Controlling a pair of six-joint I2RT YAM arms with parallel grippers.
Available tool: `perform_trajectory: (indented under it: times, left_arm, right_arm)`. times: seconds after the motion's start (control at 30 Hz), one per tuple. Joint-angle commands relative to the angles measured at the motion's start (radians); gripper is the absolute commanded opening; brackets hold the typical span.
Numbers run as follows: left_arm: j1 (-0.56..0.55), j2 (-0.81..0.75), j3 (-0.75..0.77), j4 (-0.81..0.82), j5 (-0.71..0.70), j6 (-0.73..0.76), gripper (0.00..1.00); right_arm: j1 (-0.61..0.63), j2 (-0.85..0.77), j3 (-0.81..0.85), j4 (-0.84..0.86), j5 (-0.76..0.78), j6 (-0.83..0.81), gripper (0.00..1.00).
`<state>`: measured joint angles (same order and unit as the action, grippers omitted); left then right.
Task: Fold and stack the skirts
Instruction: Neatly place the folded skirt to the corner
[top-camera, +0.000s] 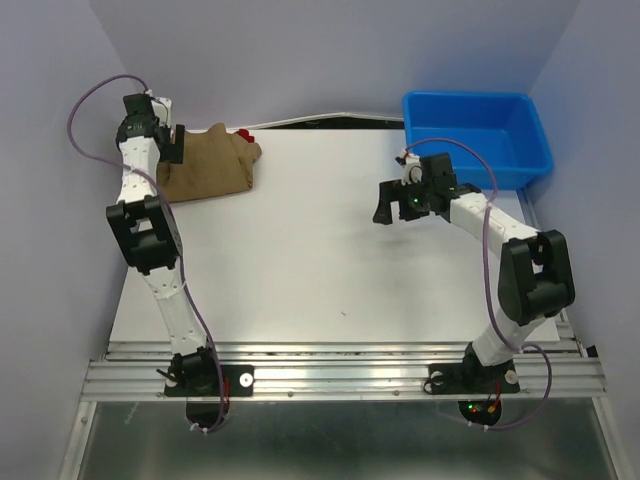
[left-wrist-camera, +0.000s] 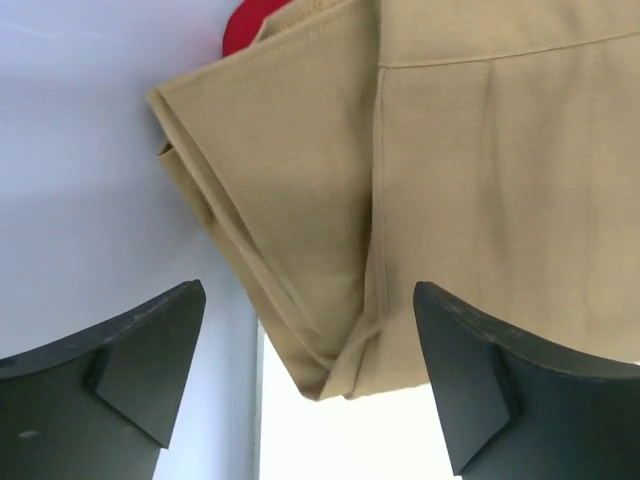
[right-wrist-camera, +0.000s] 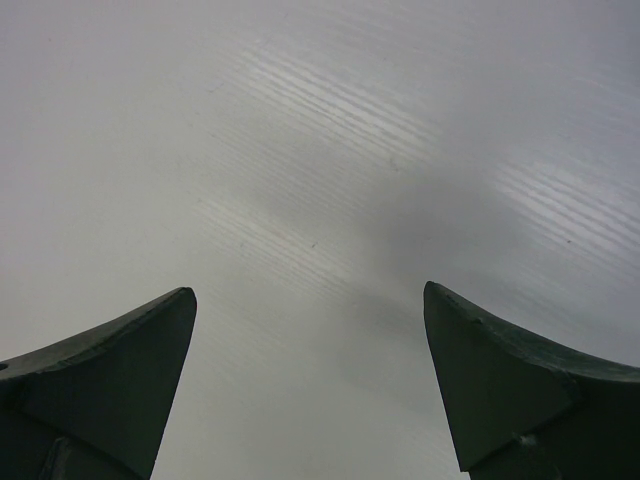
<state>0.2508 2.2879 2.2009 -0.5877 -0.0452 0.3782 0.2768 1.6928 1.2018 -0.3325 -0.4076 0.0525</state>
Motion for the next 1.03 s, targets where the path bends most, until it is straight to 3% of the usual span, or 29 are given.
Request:
perform_trajectory:
  times: [0.0,0.17,0.33,0.37,0.6,0.8,1.0]
  left_arm:
    - [-0.007,-0.272,-0.076,0.037,0.103,-0.025,0.99]
    - [-0.096,-0.517,-0.335,0.083,0.114,-0.044,0.98]
    - [-0.249,-0.721,-0.636,0.192,0.079,-0.058,0.99]
    - [-0.331,-0.775,-0.726,0.218,0.077,-0.071,0.98]
    - [-0.533,-0.936,-1.056,0.319,0.133,-0.171,0.98]
    - [-0.538,-1.067,-1.197,0.344,0.16,-0.157,0.99]
    - [-0.538,-1.12,-1.25,0.359,0.177,-0.173,0.99]
  right_arm:
    - [-0.074,-0.076,0.022,-0.016,0.001,0.035,1.0]
    - [-0.201,-0.169,-0.016,-0.043,-0.005,0.052,1.0]
    - [-0.215,-0.262,-0.074,-0.082,0.052,0.05,1.0]
    - [-0.215,-0.286,-0.103,-0.085,0.056,0.053,1.0]
    - [-0.215,-0.421,-0.27,-0.083,0.107,0.018,1.0]
    - [-0.215,-0.54,-0.393,-0.071,0.037,0.004,1.0]
    - [-0.215,-0.591,-0.407,-0.083,0.003,-0.005,1.0]
